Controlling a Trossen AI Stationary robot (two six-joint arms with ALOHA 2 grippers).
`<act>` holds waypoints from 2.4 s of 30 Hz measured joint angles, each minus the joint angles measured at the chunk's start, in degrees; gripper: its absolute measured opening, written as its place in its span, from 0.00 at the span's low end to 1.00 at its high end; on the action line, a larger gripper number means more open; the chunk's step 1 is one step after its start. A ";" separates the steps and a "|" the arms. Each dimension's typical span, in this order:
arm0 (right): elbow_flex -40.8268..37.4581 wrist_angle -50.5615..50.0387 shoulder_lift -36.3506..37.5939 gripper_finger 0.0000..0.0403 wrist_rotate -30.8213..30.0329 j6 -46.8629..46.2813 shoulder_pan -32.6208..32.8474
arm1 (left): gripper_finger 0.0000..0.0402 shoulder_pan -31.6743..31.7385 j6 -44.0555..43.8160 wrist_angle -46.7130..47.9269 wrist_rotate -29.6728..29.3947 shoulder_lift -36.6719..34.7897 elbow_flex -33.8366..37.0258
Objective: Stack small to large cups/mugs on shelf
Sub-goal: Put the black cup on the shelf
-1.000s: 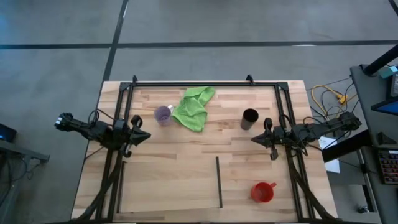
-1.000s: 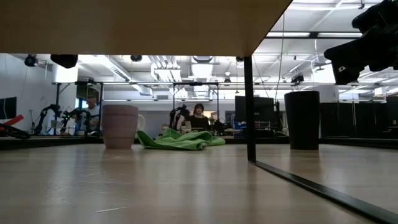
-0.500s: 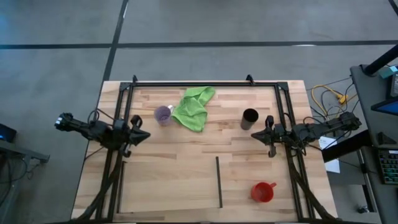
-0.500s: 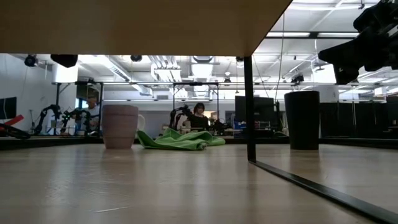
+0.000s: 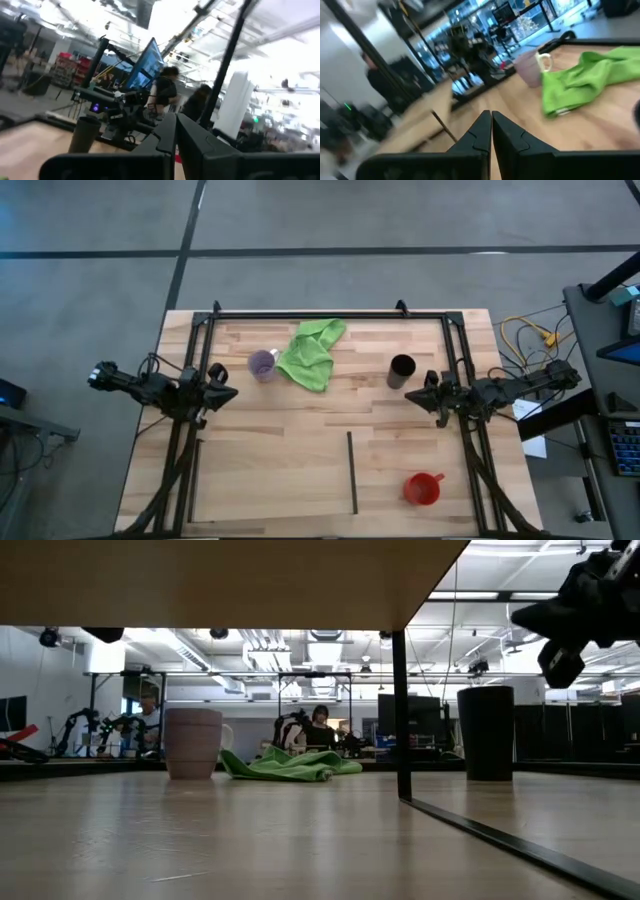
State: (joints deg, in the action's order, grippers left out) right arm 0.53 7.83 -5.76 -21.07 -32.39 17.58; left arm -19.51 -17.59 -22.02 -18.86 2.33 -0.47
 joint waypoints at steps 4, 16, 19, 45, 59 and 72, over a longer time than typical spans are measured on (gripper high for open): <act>0.01 7.31 -0.07 0.02 0.00 2.06 0.00 | 0.00 0.01 -5.72 0.52 -6.73 0.96 -0.94; 12.48 2.04 -2.92 0.02 -0.20 13.48 0.00 | 0.00 0.00 0.17 16.59 -7.02 13.73 -22.49; 21.26 -7.94 -6.74 0.02 -0.22 15.66 0.00 | 0.00 0.00 0.07 26.59 -8.32 19.50 -31.57; 70.82 -31.37 -33.45 0.02 0.01 31.18 0.00 | 0.00 0.00 17.91 37.26 -17.74 38.10 -63.56; 95.00 -75.34 -49.35 0.02 -13.03 31.67 0.00 | 0.00 0.02 -0.86 57.33 -19.02 38.72 -67.16; 100.11 -85.45 -56.89 0.10 -12.03 26.32 0.00 | 0.00 0.02 -1.18 59.06 -19.02 39.65 -67.95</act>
State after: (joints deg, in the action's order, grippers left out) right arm 100.63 -77.62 -62.65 -33.10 -6.07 17.58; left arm -19.49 -18.76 37.04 -37.88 41.98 -68.42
